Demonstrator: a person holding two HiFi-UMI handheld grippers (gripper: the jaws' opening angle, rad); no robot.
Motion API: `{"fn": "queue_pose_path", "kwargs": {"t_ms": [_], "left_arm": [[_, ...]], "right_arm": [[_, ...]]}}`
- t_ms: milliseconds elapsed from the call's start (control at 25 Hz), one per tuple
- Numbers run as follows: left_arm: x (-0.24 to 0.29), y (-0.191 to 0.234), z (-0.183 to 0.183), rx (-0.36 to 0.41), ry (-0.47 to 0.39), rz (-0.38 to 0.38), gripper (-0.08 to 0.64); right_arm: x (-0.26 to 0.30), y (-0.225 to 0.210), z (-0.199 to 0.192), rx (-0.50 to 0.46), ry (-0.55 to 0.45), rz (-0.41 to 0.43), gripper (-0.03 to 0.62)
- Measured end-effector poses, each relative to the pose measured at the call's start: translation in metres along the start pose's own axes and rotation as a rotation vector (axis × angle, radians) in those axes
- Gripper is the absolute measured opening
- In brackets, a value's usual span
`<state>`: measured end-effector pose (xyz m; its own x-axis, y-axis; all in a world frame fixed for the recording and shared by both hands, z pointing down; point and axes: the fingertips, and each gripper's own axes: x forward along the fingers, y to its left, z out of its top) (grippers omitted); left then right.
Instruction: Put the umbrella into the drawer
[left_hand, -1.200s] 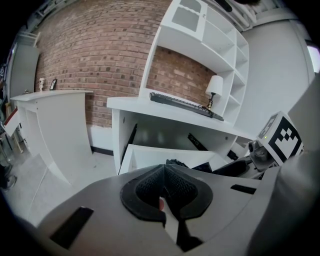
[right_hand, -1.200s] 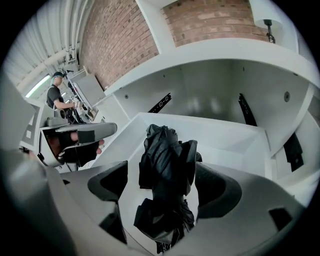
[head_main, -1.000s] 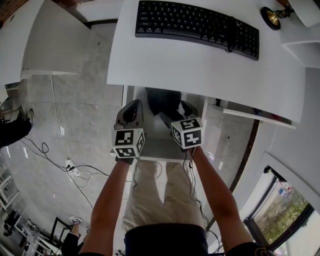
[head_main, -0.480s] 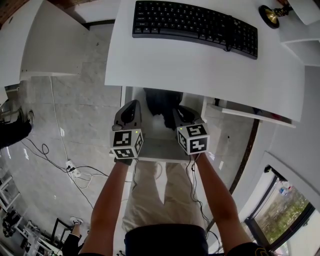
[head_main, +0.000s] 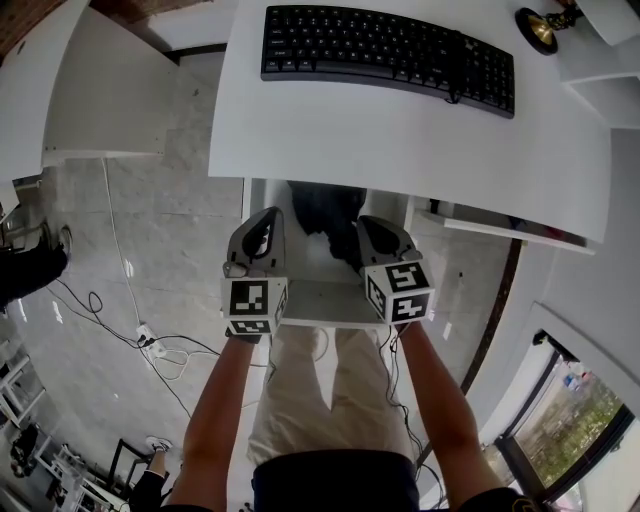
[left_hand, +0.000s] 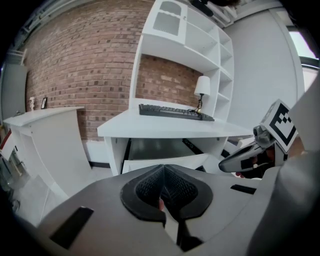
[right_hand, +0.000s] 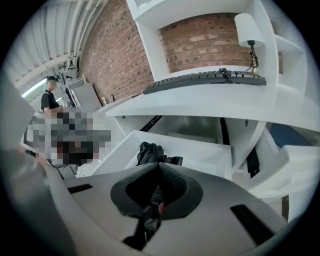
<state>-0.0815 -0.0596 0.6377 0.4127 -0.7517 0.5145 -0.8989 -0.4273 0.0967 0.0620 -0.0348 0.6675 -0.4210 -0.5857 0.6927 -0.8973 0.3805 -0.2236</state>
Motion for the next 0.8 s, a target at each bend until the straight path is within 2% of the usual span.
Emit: {"fn": "queue_pose_path", "kwargs": {"t_ms": [320, 560, 680, 800], "left_arm": [[-0.018, 0.004, 0.023, -0.112, -0.035, 0.005, 0.017], [-0.03, 0.0, 0.039, -0.099, -0.052, -0.015, 0.017], [-0.043, 0.0, 0.06, -0.074, -0.101, -0.009, 0.017], [-0.054, -0.002, 0.085, -0.081, -0.135, -0.002, 0.017]], "right_arm": [[-0.022, -0.002, 0.016, 0.059, -0.051, -0.009, 0.002], [-0.046, -0.001, 0.042, 0.067, -0.115, -0.026, 0.002], [-0.06, 0.003, 0.059, 0.056, -0.162, -0.032, 0.002], [-0.074, 0.004, 0.077, 0.049, -0.2, -0.042, 0.002]]}}
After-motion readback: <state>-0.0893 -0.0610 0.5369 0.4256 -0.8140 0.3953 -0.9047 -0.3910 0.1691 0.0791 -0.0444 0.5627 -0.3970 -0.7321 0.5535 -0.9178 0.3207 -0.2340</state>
